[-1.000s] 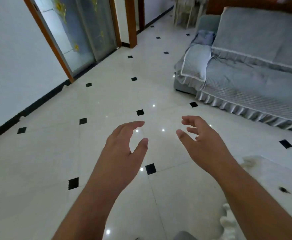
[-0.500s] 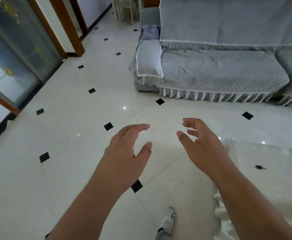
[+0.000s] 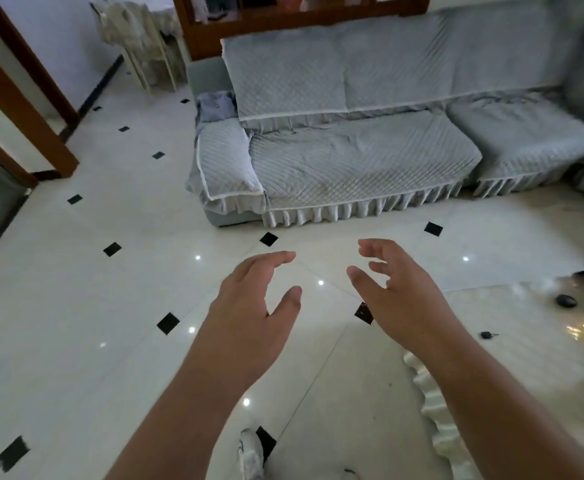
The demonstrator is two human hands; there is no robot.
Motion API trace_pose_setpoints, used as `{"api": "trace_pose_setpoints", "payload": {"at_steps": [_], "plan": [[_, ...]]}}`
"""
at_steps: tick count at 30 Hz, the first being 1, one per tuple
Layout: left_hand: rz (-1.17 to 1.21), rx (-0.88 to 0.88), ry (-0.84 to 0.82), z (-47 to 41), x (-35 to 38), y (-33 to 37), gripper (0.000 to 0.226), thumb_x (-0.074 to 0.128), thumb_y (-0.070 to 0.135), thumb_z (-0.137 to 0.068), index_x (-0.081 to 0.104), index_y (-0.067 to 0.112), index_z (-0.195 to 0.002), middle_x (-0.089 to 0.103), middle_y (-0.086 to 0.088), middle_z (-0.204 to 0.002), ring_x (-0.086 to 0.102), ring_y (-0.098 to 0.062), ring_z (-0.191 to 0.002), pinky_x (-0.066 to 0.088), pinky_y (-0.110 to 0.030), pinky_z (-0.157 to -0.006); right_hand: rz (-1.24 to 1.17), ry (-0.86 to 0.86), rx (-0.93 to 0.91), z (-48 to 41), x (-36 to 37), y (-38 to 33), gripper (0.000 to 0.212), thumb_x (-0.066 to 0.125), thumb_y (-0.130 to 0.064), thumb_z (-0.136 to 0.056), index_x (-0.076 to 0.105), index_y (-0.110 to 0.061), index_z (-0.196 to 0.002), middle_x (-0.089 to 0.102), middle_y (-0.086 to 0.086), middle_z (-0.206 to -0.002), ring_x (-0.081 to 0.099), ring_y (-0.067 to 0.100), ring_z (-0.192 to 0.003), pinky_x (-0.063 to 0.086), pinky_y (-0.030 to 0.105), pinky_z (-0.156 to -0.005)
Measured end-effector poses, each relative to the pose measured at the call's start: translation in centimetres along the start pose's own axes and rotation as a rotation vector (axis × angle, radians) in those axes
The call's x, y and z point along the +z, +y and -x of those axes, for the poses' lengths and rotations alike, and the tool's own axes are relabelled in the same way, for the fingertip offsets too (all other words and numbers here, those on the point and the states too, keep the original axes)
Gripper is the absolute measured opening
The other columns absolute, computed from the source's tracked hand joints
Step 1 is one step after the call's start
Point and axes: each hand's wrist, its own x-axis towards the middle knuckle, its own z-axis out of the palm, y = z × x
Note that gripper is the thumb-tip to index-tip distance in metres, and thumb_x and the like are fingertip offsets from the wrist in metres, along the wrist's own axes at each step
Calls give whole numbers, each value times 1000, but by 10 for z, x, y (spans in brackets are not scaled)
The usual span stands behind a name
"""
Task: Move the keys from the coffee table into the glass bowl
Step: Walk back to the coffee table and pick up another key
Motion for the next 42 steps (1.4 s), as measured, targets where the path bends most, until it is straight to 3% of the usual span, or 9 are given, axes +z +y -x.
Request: {"api": "trace_pose_setpoints", "payload": {"at_steps": [12,16,20,24,29,42], "plan": [[59,341,-334,-149,-7,-19,41,56,45,-90,45,55,-129,40,42,-114,40,5,-123,38,-30,-100,46,443,290,-33,16,-11,41,56,-52,-91,47,-43,-130,52,-28,-130,51,-6,-117,45,29,-92],[49,424,-416,-172,9,-21,40,56,42,-91,48,50,-130,43,30,-121,42,3,-122,38,-29,-99,45,536,401,-22,27,-1,41,58,-52,-90,49,-44,-129,54,-28,-127,52,-7,-114,44,23,-86],[45,510,-527,-185,32,-9,41,55,43,-92,46,51,-130,41,33,-122,39,6,-120,36,-28,-98,24,643,502,-17,20,13,41,60,-49,-90,51,-40,-129,55,-25,-126,53,-3,-114,43,23,-84],[17,571,-595,-207,65,15,41,54,45,-91,45,52,-130,38,40,-114,37,7,-118,36,-28,-96,-10,728,537,-25,1,35,42,60,-47,-91,51,-37,-131,55,-21,-128,54,-2,-114,48,29,-90],[-30,632,-653,-230,114,52,41,54,46,-91,44,52,-130,38,34,-123,39,5,-122,37,-30,-96,-97,790,598,-40,-35,74,42,59,-47,-92,49,-39,-132,54,-23,-131,53,-1,-116,54,39,-89],[-66,791,-735,-264,237,165,42,56,42,-91,48,46,-132,44,29,-128,44,2,-124,37,-28,-100,-53,906,676,-59,-152,160,46,59,-47,-92,48,-33,-134,55,-15,-134,55,5,-114,49,38,-94]]}}
